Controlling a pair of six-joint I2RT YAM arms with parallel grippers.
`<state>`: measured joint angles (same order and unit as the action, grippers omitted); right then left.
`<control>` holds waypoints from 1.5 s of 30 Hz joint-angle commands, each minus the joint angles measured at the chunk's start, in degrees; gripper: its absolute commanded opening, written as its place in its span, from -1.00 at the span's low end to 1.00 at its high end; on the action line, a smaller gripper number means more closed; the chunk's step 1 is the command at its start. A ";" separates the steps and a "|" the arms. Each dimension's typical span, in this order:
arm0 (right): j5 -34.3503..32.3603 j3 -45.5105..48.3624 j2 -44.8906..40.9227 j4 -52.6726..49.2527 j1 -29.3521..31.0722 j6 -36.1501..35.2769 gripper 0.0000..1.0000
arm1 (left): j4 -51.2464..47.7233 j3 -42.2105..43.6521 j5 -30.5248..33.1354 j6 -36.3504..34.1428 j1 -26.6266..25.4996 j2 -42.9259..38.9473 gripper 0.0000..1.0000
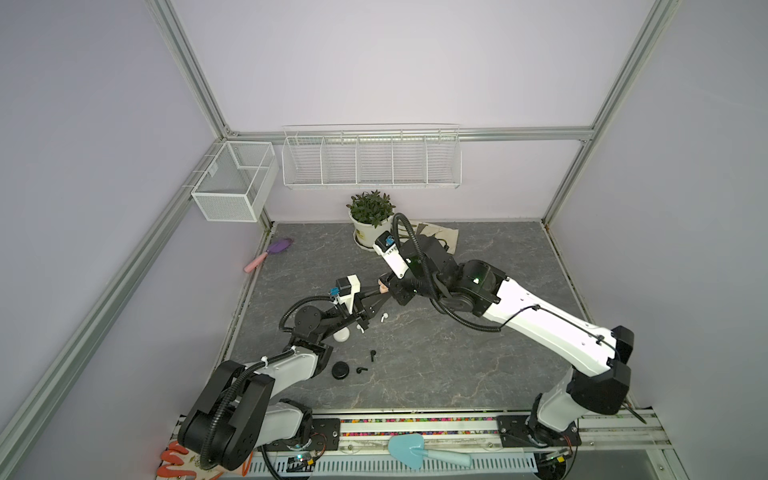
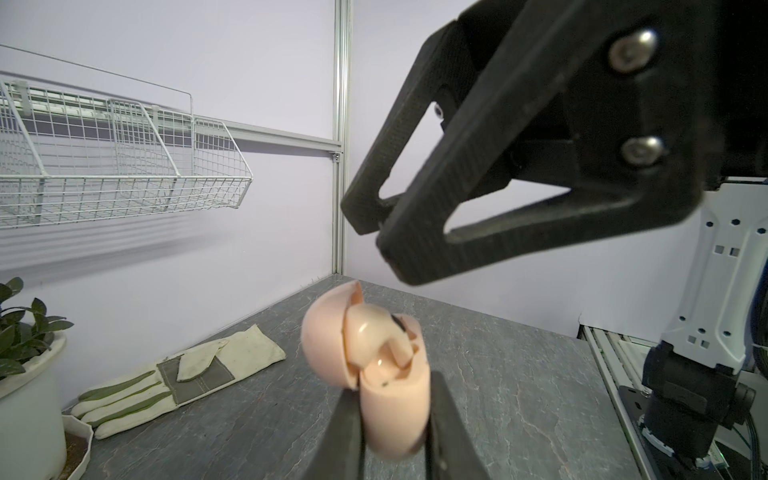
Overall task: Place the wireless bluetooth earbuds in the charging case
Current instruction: 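Open the right gripper to release the earbud into the case, then raise the right gripper and reposition it above the case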
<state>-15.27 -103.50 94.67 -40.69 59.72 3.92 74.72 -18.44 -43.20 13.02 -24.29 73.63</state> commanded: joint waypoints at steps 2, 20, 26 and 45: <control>-1.12 -3.84 2.27 -3.55 -0.58 -0.23 -0.04 | 1.37 -0.80 -0.92 0.25 0.04 -0.71 -1.00; 0.35 -5.42 4.41 -6.65 -1.81 0.01 0.02 | 2.05 -0.52 -0.88 0.70 0.01 -0.53 -1.00; 0.07 -4.02 3.27 -6.60 -1.85 0.17 0.02 | 2.07 -0.64 -0.61 0.61 0.03 -0.35 -1.00; 5.39 -2.34 -1.99 -5.12 -2.18 2.83 0.01 | 1.71 -0.90 -0.25 0.99 0.02 -0.20 -1.00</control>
<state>-13.50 -105.67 96.82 -46.39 58.11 4.54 74.54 -18.44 -43.40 13.45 -24.29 73.60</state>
